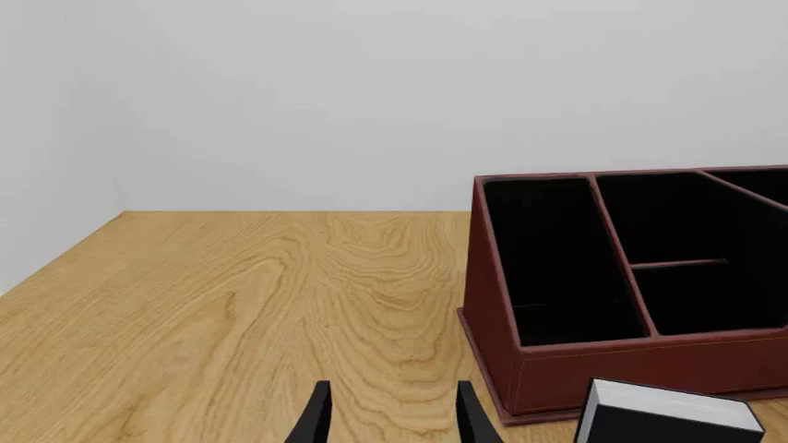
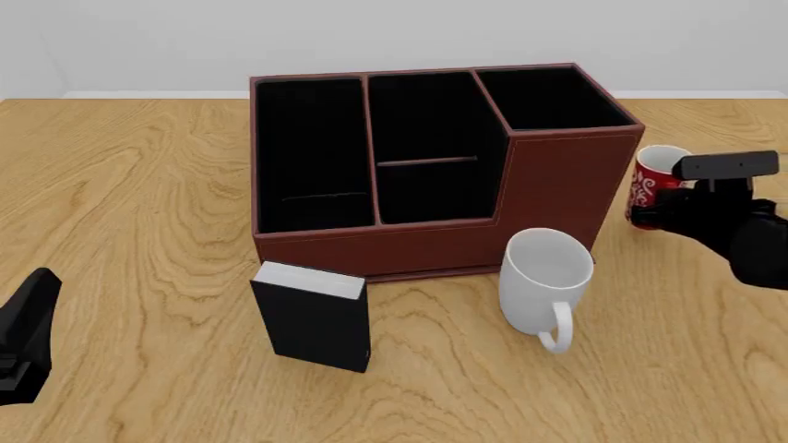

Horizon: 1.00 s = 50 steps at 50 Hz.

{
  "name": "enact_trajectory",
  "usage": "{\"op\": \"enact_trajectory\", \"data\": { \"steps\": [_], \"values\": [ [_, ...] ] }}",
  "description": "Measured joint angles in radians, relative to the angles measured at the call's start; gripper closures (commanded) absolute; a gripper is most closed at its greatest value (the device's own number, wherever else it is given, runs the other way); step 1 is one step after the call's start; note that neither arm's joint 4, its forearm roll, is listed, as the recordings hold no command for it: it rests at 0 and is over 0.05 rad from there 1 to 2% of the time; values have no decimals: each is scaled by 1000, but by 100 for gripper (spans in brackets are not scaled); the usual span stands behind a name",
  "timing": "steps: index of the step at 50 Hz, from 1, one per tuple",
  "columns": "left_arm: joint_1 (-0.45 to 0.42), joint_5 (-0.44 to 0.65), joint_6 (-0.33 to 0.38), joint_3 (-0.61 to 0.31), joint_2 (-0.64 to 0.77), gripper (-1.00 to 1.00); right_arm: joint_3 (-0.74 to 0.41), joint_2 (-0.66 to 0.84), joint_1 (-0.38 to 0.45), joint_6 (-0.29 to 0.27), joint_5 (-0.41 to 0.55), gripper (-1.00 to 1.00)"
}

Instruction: Pick up the red mug and place it to the right of the caddy.

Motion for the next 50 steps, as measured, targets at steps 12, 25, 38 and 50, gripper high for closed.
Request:
{"op": "enact_trajectory", "data": {
  "steps": [12, 25, 38, 50],
  "values": [
    [0, 0, 0, 0, 0, -100, -7, 40, 6, 1, -17, 100],
    [0, 0, 0, 0, 0, -100, -15, 72, 11, 0, -36, 100],
    [0, 0, 0, 0, 0, -100, -23, 81, 10, -7, -48, 100],
    [0, 0, 0, 0, 0, -100, -23, 92, 5, -8, -64, 100]
  ]
}}
